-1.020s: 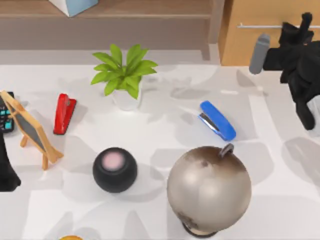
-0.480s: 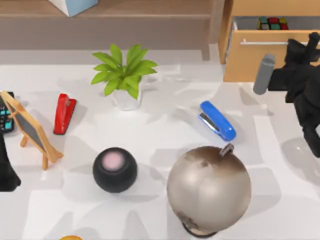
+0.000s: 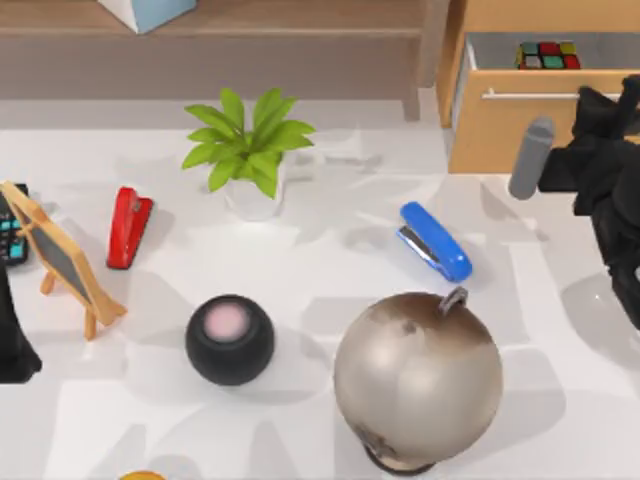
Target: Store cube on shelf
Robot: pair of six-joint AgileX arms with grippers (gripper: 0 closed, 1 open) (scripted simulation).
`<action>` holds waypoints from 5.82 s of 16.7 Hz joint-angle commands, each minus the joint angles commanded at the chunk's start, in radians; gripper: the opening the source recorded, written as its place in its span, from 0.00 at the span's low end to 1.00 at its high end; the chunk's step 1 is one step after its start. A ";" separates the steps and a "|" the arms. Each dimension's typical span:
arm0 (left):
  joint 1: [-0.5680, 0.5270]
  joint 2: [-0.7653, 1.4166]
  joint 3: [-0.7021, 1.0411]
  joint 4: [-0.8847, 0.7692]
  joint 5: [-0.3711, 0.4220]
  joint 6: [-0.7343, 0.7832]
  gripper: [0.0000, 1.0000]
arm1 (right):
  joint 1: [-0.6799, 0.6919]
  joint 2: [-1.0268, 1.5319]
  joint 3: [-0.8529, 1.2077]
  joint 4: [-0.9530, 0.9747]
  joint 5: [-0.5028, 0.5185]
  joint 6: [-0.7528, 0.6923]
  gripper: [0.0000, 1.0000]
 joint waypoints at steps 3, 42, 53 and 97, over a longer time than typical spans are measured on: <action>0.000 0.000 0.000 0.000 0.000 0.000 1.00 | 0.017 -0.036 -0.097 0.056 0.017 0.001 0.00; 0.000 0.000 0.000 0.000 0.000 0.000 1.00 | 0.120 -0.158 -0.488 0.323 0.118 0.002 1.00; 0.000 0.000 0.000 0.000 0.000 0.000 1.00 | 0.152 -0.166 -0.560 0.388 0.150 0.003 1.00; 0.000 0.000 0.000 0.000 0.000 0.000 1.00 | -0.068 0.293 1.692 -2.861 -0.213 1.735 1.00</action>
